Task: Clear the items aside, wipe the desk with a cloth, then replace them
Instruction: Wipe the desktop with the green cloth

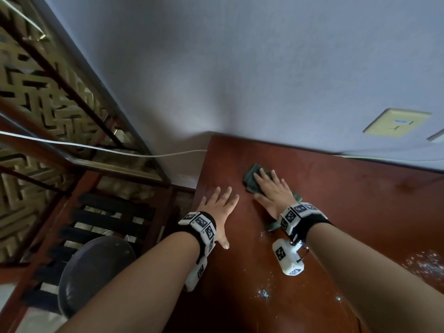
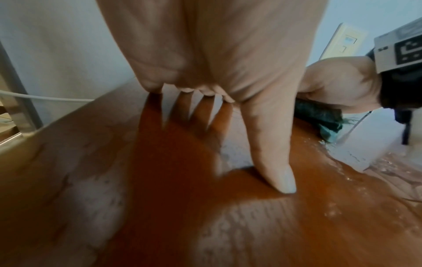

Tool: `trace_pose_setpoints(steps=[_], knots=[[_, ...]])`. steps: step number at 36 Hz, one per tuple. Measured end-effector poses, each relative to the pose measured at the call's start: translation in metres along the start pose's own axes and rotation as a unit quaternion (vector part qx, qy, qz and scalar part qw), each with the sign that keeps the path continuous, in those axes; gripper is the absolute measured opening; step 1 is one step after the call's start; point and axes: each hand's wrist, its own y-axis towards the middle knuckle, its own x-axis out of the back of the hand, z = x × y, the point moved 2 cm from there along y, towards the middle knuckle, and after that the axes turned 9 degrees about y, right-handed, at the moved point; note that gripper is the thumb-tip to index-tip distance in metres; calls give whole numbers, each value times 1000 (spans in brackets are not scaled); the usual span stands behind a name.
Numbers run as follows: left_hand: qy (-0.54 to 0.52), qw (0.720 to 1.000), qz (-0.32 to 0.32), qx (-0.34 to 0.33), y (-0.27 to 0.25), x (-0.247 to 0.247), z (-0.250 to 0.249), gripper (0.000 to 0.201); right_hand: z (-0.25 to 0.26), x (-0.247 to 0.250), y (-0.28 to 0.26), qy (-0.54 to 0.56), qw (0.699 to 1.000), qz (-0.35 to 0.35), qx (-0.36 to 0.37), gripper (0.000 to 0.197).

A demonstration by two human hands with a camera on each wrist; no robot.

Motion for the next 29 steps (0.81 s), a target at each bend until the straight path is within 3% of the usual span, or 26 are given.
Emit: trace_pose_setpoints(steps=[4,8,11,14,17,20,22,26,29], knots=[[1,1000,-3,6,-2,2,-2,141,3,-5,-13,11,999,10,39,60],[-7,1000,0,14,-5,3,-5,139,1,4,-23,137,990,11,20,56],[-13,1000,1,19,-8,2,-7,137,3,35,-28,269,962,-31,-30,48],[-17,1000,2,24,-11,1,-8,132,0,72,-21,296,950,-102,-9,45],[-17,999,4,26,-14,-1,-8,129,-10,92,-10,273,946,-173,-6,48],[-23,999,2,25,-14,-3,-7,128,-9,91,-2,209,957,-200,7,52],[-27,999,2,23,-13,-3,-6,128,-7,81,7,152,973,-174,19,56],[-26,999,-1,20,-11,-5,-5,129,-12,38,17,82,995,-52,4,62],[-25,1000,-3,18,-10,-7,-4,129,-12,15,12,-11,1000,-19,-15,62]])
